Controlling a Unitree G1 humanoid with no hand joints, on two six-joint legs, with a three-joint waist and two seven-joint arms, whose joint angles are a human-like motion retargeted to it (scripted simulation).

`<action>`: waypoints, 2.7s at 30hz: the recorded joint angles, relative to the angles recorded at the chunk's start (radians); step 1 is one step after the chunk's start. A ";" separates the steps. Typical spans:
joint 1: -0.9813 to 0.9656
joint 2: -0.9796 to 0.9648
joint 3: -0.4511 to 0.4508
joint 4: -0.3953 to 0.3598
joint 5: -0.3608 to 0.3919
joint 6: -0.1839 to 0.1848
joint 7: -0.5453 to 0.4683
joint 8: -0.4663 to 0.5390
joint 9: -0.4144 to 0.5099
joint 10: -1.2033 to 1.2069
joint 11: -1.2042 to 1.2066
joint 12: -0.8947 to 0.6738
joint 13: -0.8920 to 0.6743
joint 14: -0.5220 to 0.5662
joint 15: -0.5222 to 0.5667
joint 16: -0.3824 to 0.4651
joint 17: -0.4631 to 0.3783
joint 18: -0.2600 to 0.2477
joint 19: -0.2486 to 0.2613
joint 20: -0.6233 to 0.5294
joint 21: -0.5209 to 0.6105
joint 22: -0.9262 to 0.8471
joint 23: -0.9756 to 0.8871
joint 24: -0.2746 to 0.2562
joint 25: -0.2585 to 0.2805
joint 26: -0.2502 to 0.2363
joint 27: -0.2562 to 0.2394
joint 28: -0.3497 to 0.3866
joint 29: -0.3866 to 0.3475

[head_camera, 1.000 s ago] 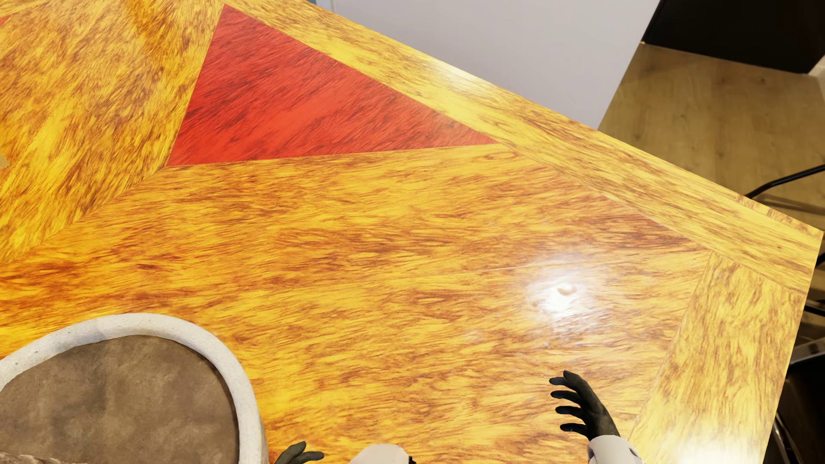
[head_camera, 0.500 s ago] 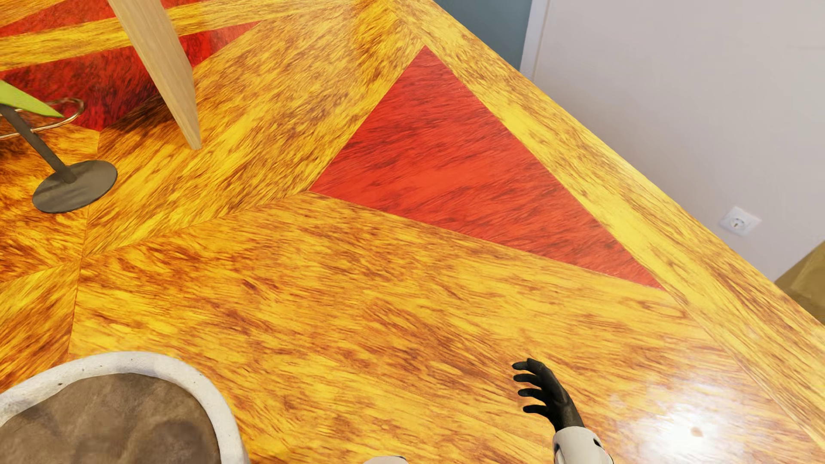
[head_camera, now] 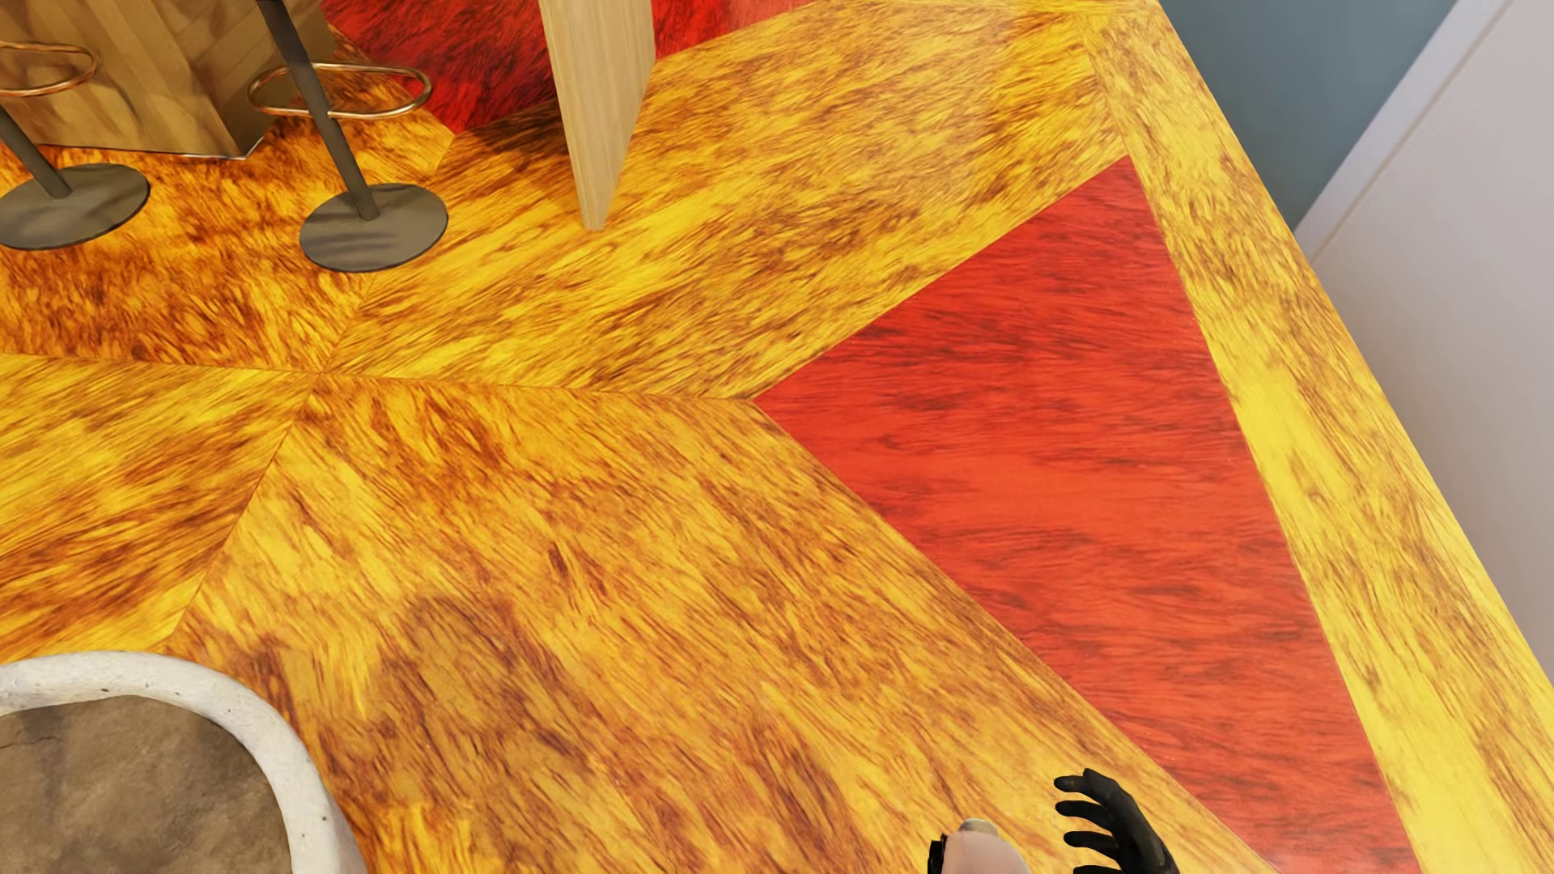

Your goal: Go around the plant

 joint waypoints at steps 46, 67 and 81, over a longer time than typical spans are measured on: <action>-0.137 0.130 0.117 0.024 0.026 0.113 0.041 0.000 -0.013 -0.007 0.260 0.080 -0.177 0.083 0.092 0.065 0.097 0.024 -0.027 -0.067 0.105 0.173 -0.026 0.025 0.009 -0.104 -0.007 -0.107 -0.121; -0.195 0.056 -0.152 0.081 0.115 -0.046 0.024 -0.030 0.058 -0.096 0.023 -0.092 -0.104 0.299 -0.057 0.011 0.020 -0.043 -0.005 -0.047 -0.031 0.034 -0.028 0.089 0.005 -0.248 0.139 -0.161 0.075; -0.231 0.187 -0.115 0.099 0.115 0.037 0.019 -0.033 -0.014 -0.148 -0.305 -0.107 -0.016 0.334 0.239 0.034 -0.026 -0.002 -0.219 -0.009 0.006 0.040 -0.005 -0.014 0.016 -0.139 0.143 -0.216 0.122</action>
